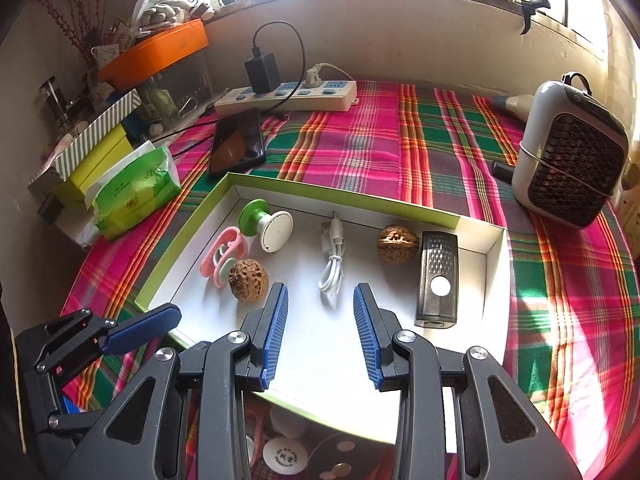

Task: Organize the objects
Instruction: 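Withdraw both open tools from the box, then move the left tool toward the pink case while the right tool approaches the black round object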

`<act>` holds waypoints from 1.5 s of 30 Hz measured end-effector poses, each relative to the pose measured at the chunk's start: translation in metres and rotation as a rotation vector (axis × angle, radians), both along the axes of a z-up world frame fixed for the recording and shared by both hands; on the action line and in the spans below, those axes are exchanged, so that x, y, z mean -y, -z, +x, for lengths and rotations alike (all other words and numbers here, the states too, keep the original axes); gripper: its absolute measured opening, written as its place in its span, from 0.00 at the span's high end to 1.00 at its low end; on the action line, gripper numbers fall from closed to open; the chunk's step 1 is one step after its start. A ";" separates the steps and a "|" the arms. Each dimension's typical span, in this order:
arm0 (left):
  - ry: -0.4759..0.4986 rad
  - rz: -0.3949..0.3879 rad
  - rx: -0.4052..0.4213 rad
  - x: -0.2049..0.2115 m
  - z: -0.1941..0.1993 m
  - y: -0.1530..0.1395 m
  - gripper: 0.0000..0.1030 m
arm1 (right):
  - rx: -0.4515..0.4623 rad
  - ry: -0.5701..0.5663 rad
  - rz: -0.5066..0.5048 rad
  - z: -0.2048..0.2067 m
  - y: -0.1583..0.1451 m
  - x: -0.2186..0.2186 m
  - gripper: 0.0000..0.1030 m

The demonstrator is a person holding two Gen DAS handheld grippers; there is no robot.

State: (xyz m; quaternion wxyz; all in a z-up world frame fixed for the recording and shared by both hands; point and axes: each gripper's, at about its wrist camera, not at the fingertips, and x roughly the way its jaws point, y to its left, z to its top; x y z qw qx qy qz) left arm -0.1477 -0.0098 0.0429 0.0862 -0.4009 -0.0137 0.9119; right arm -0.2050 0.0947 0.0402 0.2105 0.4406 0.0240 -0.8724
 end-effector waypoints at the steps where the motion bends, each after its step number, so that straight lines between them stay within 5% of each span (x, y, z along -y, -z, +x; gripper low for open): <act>1: 0.001 -0.001 -0.003 0.000 0.002 -0.001 0.68 | -0.005 0.004 -0.006 0.004 -0.001 -0.002 0.65; 10: 0.007 0.012 -0.031 -0.003 0.028 -0.008 0.68 | -0.077 0.042 -0.032 0.040 -0.017 -0.013 0.65; 24: 0.017 0.083 -0.021 0.000 0.054 0.007 0.68 | -0.133 0.160 -0.002 0.088 -0.003 -0.050 0.65; 45: 0.077 0.121 0.020 -0.026 0.040 0.022 0.63 | -0.088 0.244 -0.018 0.111 0.026 -0.083 0.58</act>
